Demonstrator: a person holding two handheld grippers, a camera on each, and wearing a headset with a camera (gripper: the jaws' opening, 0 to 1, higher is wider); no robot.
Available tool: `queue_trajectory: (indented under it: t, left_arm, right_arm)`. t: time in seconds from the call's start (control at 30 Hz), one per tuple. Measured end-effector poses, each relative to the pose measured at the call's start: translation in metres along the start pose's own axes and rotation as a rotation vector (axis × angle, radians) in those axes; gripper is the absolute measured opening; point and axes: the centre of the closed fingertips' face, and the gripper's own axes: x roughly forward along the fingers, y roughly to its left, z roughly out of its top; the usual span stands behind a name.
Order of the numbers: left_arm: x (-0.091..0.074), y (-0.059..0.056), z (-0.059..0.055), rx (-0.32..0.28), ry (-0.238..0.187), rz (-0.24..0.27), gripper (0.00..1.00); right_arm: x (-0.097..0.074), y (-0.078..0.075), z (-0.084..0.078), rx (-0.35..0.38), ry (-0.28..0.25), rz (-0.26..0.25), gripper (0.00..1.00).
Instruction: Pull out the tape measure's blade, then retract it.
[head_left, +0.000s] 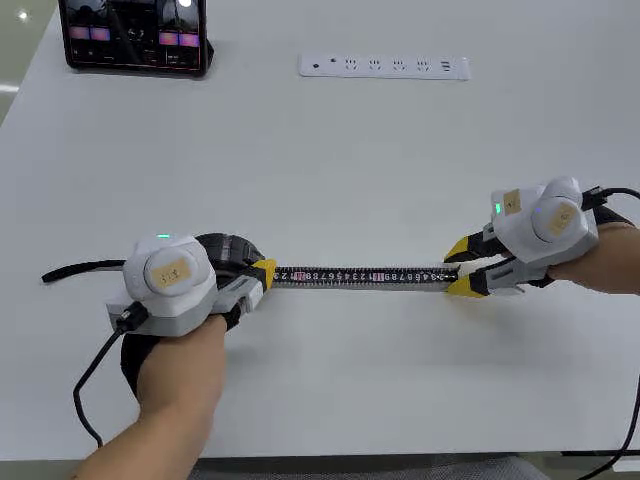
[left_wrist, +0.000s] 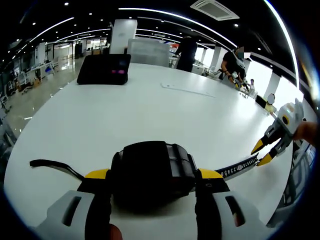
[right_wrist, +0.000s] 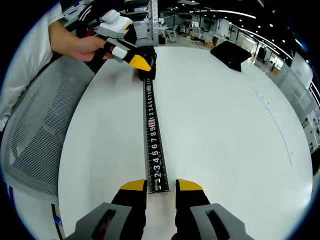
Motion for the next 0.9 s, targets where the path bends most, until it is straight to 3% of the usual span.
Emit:
queue_trajectory:
  t: [0.3,0.5,0.9]
  left_arm:
    - [0.0008,0.0007,0.0005,0.006,-0.001,0.006,0.64]
    - [0.0011,0.0007,0.0011,0.02,-0.029,-0.001,0.64]
    - [0.0017,0.0011,0.0002,0.018,-0.015,-0.007,0.63]
  right_arm:
    - [0.0016,0.0025,-0.0024,-0.031,0.014,0.009,0.13]
    - [0.0022,0.0023,-0.0034,-0.053,0.019,0.002,0.12]
    - [0.0024,0.0021,-0.0035,-0.059,0.027,-0.003,0.12]
